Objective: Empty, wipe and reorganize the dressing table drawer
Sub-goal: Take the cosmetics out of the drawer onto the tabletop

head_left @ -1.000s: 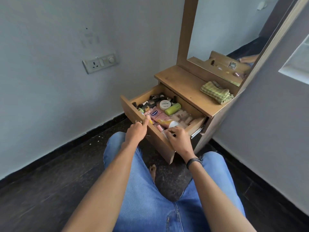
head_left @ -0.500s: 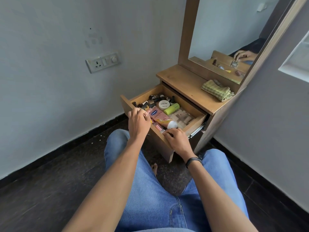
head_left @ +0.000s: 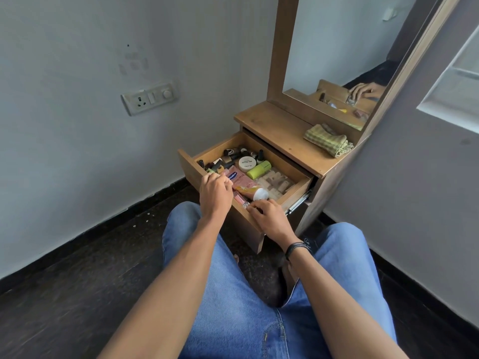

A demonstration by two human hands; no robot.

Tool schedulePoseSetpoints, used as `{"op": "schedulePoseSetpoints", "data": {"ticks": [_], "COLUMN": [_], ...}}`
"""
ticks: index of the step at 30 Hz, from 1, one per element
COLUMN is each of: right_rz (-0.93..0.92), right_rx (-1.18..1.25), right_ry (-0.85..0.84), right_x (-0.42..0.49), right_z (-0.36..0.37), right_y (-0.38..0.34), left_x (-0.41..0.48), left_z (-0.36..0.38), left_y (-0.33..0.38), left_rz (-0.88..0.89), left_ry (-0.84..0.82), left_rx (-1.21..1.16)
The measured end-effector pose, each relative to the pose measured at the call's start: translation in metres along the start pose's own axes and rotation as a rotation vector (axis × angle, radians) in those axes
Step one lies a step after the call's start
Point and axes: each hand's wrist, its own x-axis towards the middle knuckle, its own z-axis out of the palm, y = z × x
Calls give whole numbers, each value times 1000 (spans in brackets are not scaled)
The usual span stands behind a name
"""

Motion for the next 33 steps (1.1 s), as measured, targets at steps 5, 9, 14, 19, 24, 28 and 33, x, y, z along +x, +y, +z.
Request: {"op": "schedulePoseSetpoints", "data": {"ticks": [5, 9, 14, 19, 24, 28, 33], "right_rz": [-6, -45, -41, -46, -22, 8, 47], "right_rx": [97, 88, -202, -218, -165, -154, -145], "right_ry": [48, 228, 528, 547, 575, 566, 568], "right_x": [6, 9, 15, 21, 26, 29, 33], "right_z": [0, 1, 6, 7, 8, 10, 12], "right_y": [14, 34, 57, 65, 69, 70, 70], "left_x": [-6, 1, 27, 52, 51, 52, 52], "left_z": [3, 5, 15, 52, 70, 77, 81], "left_y": [7, 18, 61, 78, 74, 68, 68], "left_rz": [69, 142, 227, 134, 106, 39, -14], "left_ry": [40, 13, -303, -585, -548, -542, -618], "left_rx": [23, 134, 263, 367, 430, 445, 448]}}
